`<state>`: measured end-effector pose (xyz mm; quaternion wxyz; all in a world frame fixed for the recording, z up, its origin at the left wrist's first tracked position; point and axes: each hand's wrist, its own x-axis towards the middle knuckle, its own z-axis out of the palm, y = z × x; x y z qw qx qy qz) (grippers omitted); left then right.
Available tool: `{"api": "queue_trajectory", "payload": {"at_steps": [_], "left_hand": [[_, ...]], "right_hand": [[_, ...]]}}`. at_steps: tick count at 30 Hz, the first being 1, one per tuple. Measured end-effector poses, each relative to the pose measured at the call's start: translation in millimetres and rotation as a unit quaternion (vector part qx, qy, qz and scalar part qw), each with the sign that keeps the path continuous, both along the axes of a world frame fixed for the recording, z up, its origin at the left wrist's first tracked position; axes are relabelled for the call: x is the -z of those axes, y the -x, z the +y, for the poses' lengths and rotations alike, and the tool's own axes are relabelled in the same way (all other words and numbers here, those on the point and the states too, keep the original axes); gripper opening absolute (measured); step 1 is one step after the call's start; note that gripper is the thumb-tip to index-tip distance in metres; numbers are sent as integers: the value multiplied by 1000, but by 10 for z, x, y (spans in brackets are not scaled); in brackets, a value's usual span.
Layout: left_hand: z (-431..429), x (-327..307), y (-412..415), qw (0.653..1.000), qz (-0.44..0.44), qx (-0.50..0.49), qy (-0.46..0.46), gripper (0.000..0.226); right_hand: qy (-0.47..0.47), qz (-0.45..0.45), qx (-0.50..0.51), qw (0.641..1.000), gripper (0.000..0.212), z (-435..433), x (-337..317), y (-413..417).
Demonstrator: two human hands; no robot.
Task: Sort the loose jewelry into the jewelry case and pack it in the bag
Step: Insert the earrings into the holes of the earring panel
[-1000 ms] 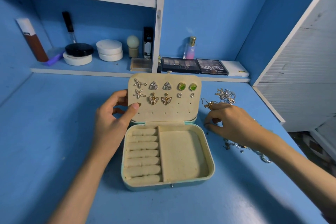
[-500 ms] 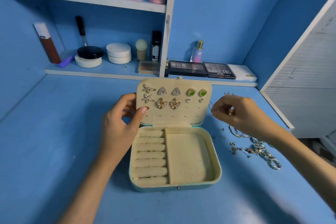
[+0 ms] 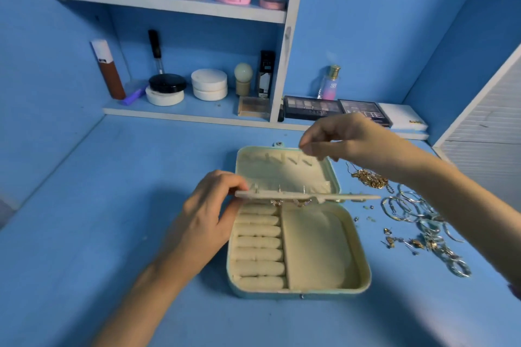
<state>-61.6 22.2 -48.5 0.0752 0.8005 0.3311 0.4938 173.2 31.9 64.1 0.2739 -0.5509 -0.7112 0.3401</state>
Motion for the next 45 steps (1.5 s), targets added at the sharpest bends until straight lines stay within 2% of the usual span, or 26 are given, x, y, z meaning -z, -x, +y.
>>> {"api": "queue_trajectory", "payload": {"at_steps": [4,12,23,38,45], "left_hand": [[-44,23,26,1000,22,-3,-15,10],[-59,32,17,1000,24,-5,-12,12],[-46,30,26,999,35,2,-3,16],[-50,17,10,1000,23,-2,-15,7],[-39,39,-2,1000,13,-17,-14,12]], "right_hand": [[64,-32,-91,993,6,107,93,289],[137,-38,-179,974,6,210,162,455],[129,-48,-186,973,7,209,148,484],[72,-105,-197,972,7,164,119,559],[95,-102,-206,969,12,191,66,586]]}}
